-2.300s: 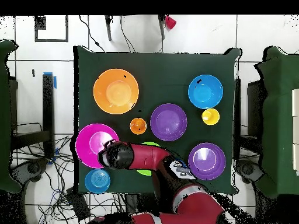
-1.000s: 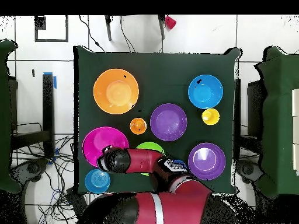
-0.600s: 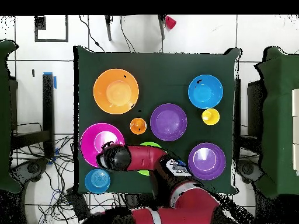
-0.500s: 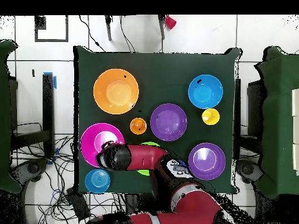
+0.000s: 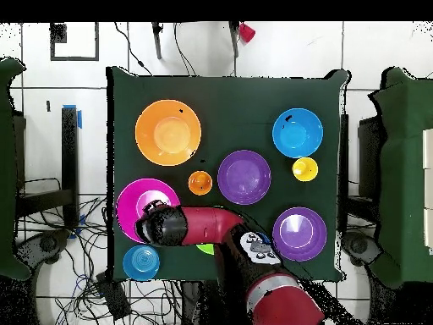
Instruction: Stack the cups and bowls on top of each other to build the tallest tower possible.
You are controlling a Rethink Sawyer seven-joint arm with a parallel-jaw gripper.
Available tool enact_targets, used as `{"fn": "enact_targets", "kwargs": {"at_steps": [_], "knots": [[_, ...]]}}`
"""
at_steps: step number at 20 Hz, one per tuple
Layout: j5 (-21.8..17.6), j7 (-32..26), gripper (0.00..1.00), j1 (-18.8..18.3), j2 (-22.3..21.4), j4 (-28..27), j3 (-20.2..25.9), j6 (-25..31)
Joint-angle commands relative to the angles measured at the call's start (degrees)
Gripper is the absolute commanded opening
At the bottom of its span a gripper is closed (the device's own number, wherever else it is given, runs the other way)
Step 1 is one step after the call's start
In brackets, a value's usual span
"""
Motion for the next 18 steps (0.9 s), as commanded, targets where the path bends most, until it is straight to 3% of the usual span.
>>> {"fn": "enact_targets", "kwargs": {"at_steps": [1, 5, 9, 18], "knots": [[-0.49, -1.81, 1.0, -1.12, 4.11, -2.41, 3.22, 1.4], [-1.88, -3.84, 1.0, -2.41, 5.75, -4.13, 3.32, 1.22], [-2.58, -6.74, 1.0, -4.33, 6.67, -6.79, 3.7, 4.58], [-3.62, -7.46, 1.0, -5.43, 4.78, -7.2, 3.81, 7.29]]}}
